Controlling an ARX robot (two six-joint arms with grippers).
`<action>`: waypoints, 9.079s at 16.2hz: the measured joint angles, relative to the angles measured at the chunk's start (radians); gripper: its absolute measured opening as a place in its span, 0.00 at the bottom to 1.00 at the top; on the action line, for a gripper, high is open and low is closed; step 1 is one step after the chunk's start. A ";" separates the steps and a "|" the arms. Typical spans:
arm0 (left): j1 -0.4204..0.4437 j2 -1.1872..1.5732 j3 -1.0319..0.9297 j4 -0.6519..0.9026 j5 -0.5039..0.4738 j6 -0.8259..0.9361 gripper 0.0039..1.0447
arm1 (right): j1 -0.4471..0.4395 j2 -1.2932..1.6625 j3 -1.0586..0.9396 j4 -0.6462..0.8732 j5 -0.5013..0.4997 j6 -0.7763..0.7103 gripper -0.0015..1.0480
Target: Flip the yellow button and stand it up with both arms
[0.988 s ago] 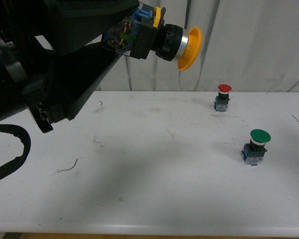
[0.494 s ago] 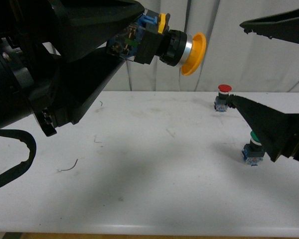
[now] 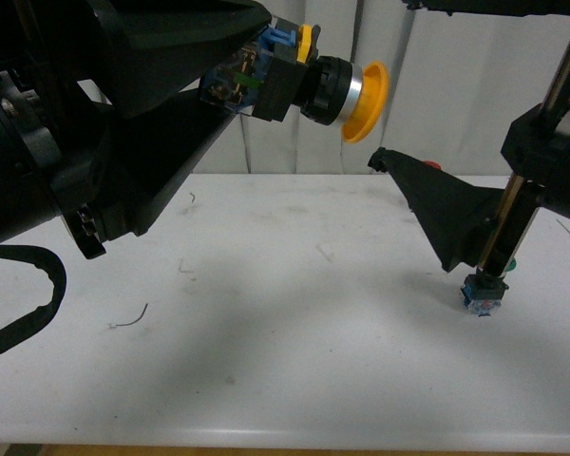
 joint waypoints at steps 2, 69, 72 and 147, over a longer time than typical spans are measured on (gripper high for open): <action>0.000 0.000 0.000 0.000 0.002 0.000 0.33 | 0.045 0.010 0.005 -0.001 -0.001 0.000 0.94; 0.397 -1.495 -0.386 -1.287 -0.359 1.056 0.07 | 0.056 0.036 0.037 -0.004 0.002 -0.152 0.33; 0.397 -1.495 -0.386 -1.287 -0.359 1.056 0.42 | 0.038 -0.051 0.035 -0.006 0.095 -0.386 0.33; 0.397 -1.495 -0.386 -1.287 -0.359 1.057 0.94 | -0.171 0.627 0.978 -1.048 0.665 -1.439 0.94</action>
